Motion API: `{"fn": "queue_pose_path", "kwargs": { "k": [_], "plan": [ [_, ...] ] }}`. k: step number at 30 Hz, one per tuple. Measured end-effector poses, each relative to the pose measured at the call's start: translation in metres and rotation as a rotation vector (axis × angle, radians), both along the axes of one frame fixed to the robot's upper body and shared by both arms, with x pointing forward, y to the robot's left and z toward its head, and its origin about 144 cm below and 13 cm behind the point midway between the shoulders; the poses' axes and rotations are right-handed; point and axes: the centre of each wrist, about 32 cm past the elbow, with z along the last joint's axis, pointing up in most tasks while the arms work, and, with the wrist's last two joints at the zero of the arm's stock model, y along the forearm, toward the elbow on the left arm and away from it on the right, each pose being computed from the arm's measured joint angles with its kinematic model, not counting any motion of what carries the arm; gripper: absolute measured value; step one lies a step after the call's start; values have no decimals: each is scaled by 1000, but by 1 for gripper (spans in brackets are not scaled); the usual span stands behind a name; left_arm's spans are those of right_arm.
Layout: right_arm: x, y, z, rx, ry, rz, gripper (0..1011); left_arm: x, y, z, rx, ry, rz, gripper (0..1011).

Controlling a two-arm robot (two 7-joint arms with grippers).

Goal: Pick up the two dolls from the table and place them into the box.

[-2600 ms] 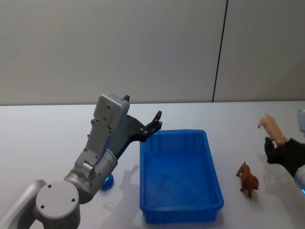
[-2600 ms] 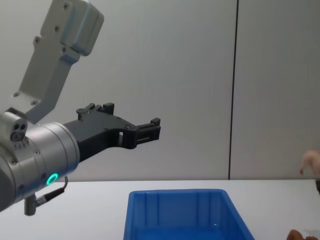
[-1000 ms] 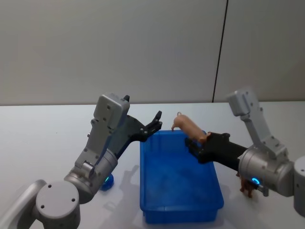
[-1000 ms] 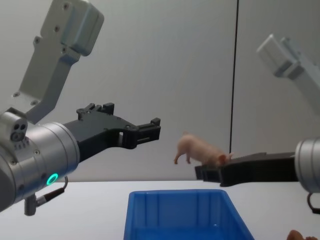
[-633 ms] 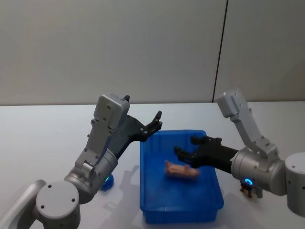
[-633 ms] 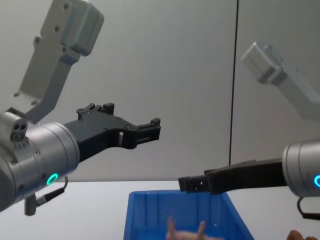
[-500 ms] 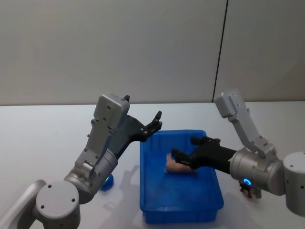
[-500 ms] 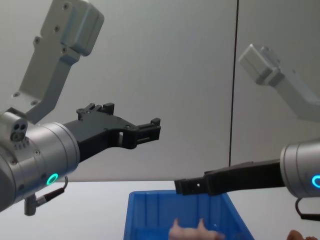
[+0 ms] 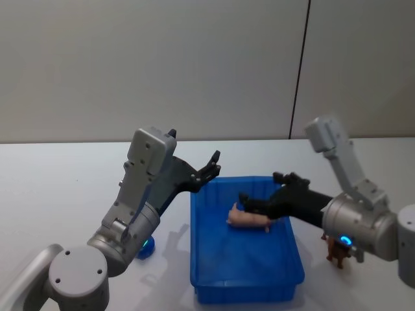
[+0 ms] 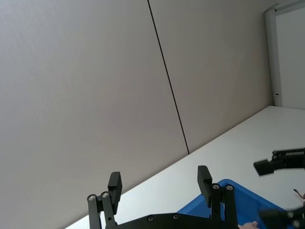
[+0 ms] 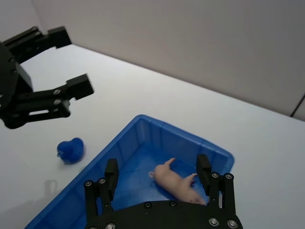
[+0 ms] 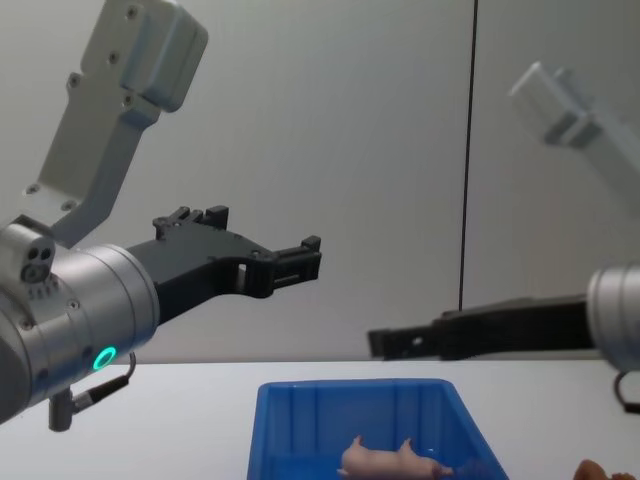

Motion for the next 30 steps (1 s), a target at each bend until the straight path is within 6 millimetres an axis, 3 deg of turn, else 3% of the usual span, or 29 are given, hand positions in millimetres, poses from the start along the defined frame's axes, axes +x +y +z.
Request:
{"fn": "queue_pose_path", "kwargs": {
  "k": [13,17,30],
  "plan": [
    [-16,-39,5,47,-77,-144,1001,0,0,0,0,0,0,1004],
    [-36,-58,2,59,-80,-210,1001,0,0,0,0,0,0,1004],
    [-82,-85,-11,48,-51,-291,1001,0,0,0,0,0,0,1004]
  ]
}}
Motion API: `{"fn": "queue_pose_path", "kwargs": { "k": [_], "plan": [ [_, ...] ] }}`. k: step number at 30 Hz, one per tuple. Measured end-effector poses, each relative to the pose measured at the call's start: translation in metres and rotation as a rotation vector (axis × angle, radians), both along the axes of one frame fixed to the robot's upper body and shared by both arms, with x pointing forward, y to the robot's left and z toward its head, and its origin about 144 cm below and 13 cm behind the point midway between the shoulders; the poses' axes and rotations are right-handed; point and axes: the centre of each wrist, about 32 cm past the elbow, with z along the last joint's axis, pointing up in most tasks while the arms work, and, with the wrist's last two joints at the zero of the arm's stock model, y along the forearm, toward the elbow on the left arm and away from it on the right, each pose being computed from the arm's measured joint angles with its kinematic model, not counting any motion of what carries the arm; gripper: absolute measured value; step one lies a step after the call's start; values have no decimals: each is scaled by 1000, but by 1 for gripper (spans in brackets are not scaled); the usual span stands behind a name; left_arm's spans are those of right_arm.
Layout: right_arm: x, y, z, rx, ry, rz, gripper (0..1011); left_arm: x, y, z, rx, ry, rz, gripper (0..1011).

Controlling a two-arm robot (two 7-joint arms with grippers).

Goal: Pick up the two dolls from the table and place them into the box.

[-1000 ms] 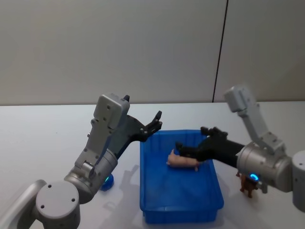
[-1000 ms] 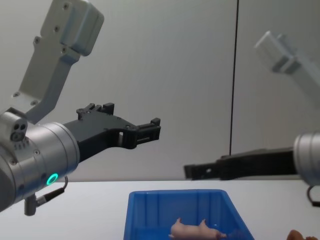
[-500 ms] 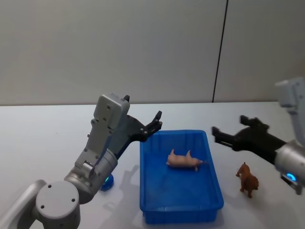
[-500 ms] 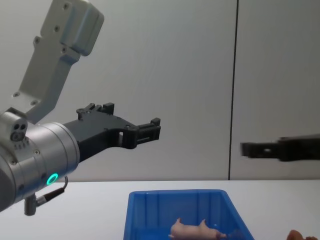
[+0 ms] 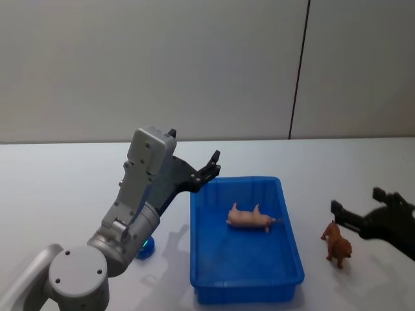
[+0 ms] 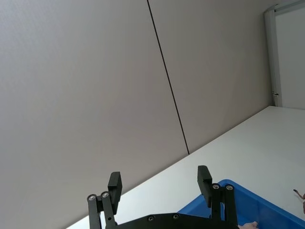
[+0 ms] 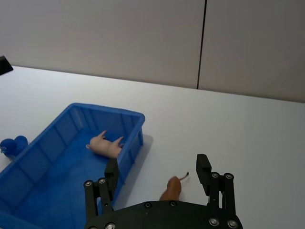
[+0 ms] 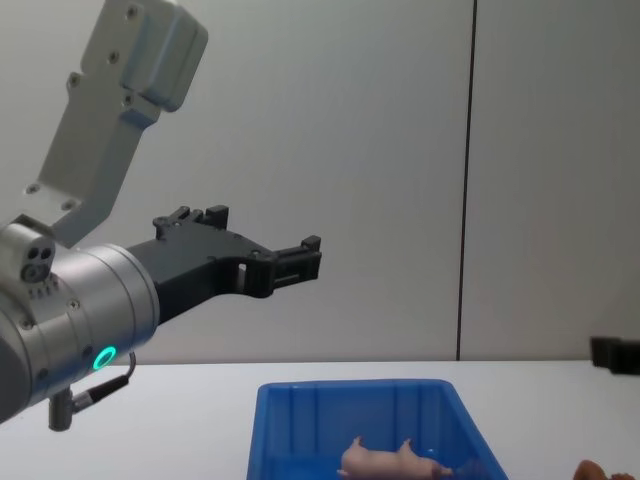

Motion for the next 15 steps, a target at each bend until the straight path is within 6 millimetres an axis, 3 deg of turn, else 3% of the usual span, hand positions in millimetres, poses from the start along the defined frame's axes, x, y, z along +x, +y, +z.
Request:
{"fn": "queue_pose_path", "kwargs": {
  "k": [6,15],
  "plan": [
    [-18,-7,-6,-14,23,-19,1001,0,0,0,0,0,0,1004],
    [-31,-12,-12,-32,58,-30,1001,0,0,0,0,0,0,1004]
  ]
}}
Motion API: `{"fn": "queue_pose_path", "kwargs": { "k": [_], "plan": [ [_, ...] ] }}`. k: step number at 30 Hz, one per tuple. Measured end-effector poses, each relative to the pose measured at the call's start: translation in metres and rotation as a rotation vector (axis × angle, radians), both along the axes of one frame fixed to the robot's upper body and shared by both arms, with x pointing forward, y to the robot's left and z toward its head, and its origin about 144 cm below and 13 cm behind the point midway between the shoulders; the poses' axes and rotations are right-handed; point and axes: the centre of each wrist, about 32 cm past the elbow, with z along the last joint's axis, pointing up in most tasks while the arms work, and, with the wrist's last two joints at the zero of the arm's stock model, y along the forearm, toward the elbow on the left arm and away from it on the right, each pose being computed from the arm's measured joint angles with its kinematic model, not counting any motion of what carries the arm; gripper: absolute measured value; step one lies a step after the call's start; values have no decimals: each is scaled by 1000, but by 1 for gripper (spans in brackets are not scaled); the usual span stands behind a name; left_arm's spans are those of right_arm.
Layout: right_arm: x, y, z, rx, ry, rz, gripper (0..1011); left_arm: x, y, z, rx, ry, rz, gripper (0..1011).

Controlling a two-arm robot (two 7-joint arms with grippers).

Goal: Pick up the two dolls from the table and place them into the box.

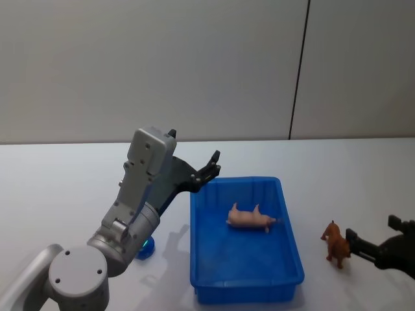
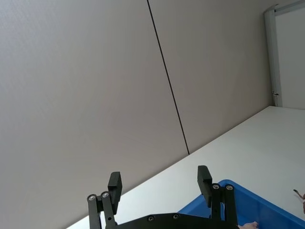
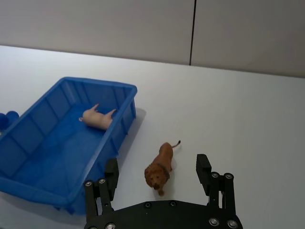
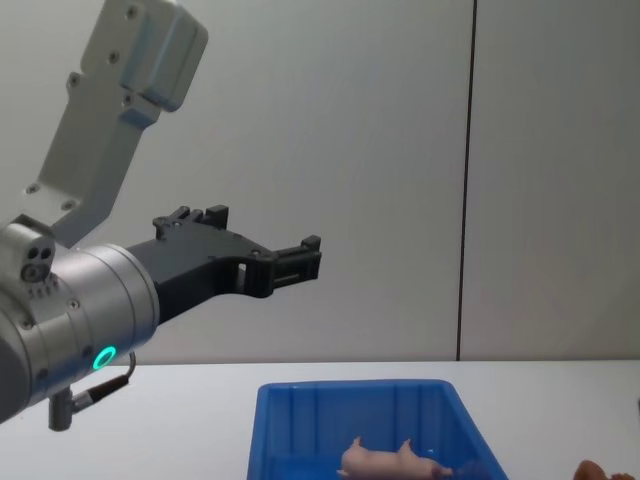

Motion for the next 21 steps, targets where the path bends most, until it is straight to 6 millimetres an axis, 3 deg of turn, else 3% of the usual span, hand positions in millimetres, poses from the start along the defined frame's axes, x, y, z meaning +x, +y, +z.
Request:
{"fn": "queue_pose_path", "kwargs": {
  "k": [12,21],
  "plan": [
    [-2,0,-12,-23,105,-16,1001,0,0,0,0,0,0,1004],
    [6,6,-25,-50,176,-16,1001,0,0,0,0,0,0,1004]
  ]
}}
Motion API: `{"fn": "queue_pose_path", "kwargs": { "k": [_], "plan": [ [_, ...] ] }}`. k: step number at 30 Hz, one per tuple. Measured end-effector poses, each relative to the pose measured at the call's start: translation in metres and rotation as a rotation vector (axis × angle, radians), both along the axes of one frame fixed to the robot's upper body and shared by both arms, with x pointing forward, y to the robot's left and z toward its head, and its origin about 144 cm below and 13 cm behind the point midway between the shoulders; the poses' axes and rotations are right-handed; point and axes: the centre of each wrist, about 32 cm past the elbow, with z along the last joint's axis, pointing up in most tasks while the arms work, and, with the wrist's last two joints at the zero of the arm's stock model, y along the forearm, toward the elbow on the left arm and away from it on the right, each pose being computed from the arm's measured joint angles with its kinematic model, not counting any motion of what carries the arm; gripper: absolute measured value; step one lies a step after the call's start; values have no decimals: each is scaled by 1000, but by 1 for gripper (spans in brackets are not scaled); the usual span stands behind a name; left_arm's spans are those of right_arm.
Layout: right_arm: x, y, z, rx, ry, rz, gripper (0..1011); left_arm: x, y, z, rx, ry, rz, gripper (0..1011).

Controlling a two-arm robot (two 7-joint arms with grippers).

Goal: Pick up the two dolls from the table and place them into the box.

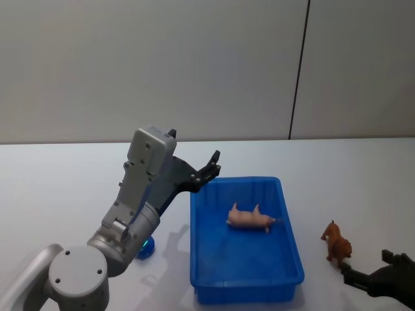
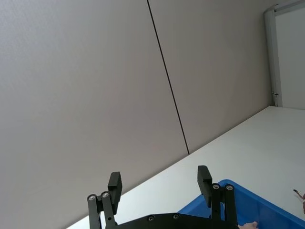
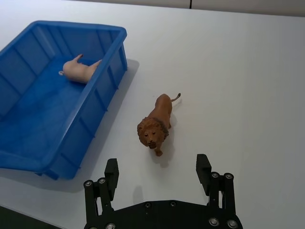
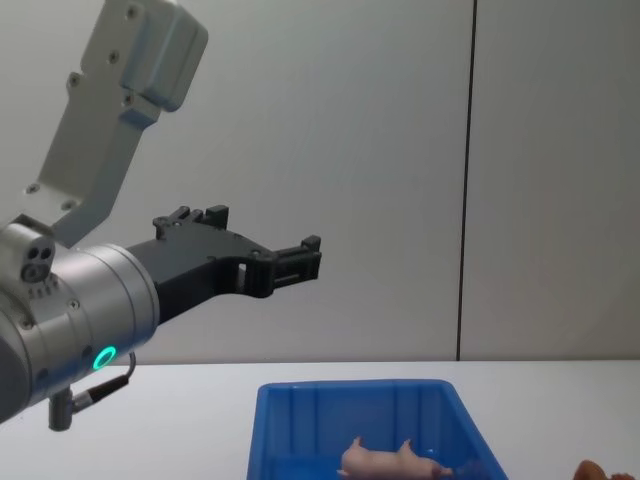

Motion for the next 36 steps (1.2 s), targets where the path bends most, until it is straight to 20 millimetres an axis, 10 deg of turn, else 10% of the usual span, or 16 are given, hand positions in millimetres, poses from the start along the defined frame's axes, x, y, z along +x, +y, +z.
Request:
{"fn": "queue_pose_path", "kwargs": {
  "k": [36],
  "plan": [
    [61,35,-31,-75,51,53,912,0,0,0,0,0,0,1004]
  ]
}}
